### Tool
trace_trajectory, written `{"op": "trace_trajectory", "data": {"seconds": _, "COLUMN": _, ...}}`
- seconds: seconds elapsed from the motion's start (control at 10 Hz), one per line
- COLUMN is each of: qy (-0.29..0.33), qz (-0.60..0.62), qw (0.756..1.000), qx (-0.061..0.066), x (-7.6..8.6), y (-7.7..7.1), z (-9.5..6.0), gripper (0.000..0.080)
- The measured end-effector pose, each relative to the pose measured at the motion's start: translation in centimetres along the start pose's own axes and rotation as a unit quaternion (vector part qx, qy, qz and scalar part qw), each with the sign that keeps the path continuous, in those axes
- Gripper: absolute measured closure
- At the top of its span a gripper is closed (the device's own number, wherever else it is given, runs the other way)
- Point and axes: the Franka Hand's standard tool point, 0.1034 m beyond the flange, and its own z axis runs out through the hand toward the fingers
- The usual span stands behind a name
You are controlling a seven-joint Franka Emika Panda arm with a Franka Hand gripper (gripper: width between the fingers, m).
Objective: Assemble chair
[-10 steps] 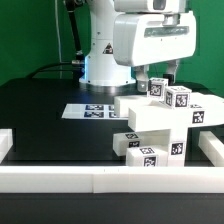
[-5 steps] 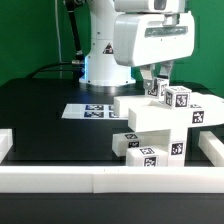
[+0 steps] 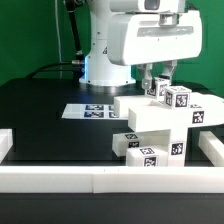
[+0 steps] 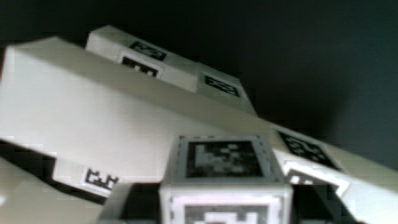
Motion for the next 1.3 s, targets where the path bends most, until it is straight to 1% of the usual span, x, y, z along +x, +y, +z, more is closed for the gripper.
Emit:
{"op": "trace_trajectory", "data": {"seconds": 0.2, "qy": 0.0, "qz": 0.05, "qw": 0.999, "qx": 0.0, "x": 0.01, "y": 0.0, "z": -0.01, "gripper": 0.0512}}
{"op": "trace_trajectory", "data": {"seconds": 0.5, "qy": 0.001, "qz": 0.161, "qw": 0.987, "qx": 0.0, "x": 0.08, "y": -0.01, "z": -0.04, "gripper": 0.0512}}
{"op": "trace_trajectory", "data": {"seconds": 0.8, "qy": 0.001, "qz": 0.271, "qw": 0.963, "qx": 0.0, "x": 0.13, "y": -0.08, "z": -0.05, "gripper": 0.0512}}
{"op": "trace_trajectory", "data": {"seconds": 1.0, "qy": 0.001, "qz": 0.323, "qw": 0.946, "qx": 0.0, "x": 0.14, "y": -0.09, "z": -0.05, "gripper": 0.0511}}
{"op": "trace_trajectory", "data": {"seconds": 1.1, "qy": 0.001, "qz": 0.339, "qw": 0.941, "qx": 0.0, "x": 0.13, "y": -0.1, "z": -0.04, "gripper": 0.0444}}
{"op": "trace_trajectory", "data": {"seconds": 1.2, "qy": 0.001, "qz": 0.336, "qw": 0.942, "qx": 0.0, "x": 0.12, "y": -0.09, "z": -0.04, "gripper": 0.0444}}
{"op": "trace_trajectory", "data": {"seconds": 1.3, "qy": 0.001, "qz": 0.336, "qw": 0.942, "qx": 0.0, "x": 0.12, "y": -0.09, "z": -0.04, "gripper": 0.0238}}
